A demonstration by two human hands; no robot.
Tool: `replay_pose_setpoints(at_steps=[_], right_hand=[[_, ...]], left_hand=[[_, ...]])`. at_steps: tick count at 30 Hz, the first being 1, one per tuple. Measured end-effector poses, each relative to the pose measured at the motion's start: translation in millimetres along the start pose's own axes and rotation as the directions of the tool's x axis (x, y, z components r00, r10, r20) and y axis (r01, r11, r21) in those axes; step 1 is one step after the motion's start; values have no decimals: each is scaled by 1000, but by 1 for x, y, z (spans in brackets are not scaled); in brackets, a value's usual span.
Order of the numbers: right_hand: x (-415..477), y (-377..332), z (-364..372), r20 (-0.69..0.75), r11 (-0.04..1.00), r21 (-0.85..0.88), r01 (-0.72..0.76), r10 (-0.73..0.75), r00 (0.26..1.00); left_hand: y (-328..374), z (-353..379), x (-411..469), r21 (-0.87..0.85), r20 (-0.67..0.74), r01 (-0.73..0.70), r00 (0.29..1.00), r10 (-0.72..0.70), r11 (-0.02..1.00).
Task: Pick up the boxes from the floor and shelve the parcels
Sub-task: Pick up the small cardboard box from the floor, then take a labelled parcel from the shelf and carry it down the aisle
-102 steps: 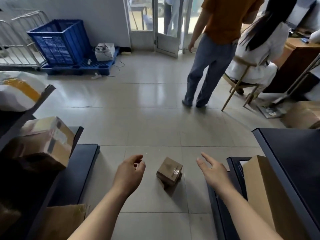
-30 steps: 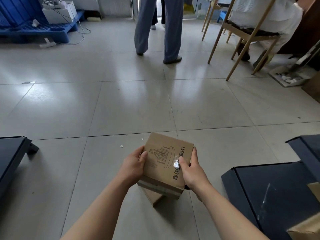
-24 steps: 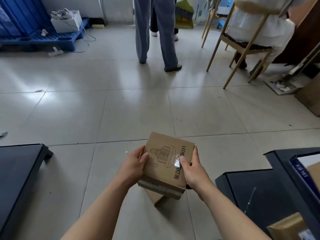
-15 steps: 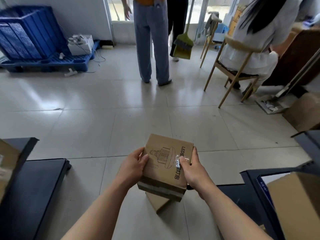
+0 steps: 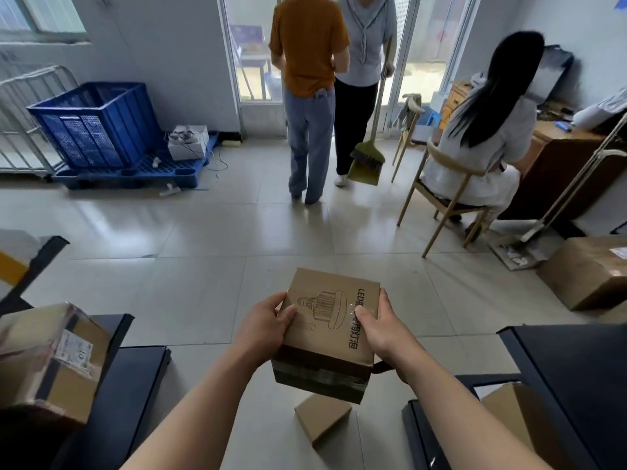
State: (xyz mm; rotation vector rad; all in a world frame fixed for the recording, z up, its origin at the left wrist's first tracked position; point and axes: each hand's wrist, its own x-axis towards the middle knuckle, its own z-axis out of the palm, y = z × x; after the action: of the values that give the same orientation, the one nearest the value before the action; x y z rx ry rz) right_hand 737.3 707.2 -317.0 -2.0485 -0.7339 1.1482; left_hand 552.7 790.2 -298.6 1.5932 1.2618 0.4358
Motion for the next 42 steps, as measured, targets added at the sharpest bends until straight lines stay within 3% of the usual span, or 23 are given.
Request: replay_pose_setpoints(at_steps=[8,18,22,30,42], right_hand=[[-59,-47,-3,34,999,8,41,-41,999],[-111,-56,38,83,971,139,194,-207,975],[-129,-60,57,115,952,175,252,-274,955],[-149,-70,82,289,892,-7,452,-431,855],[-141,-94,111,384,719,-37,694,-631,674]], left_hand=[[37,-46,-47,18,-57,-16,998,17,1000],[20,-90,-100,-42,-85,31,996,-34,999],[7,-109,-115,20,-105,49,993,-47,999],[-11,-140,-147,289,-70,1,997,20,957],[-26,-155,-184,173,-330,-59,937,114,983]])
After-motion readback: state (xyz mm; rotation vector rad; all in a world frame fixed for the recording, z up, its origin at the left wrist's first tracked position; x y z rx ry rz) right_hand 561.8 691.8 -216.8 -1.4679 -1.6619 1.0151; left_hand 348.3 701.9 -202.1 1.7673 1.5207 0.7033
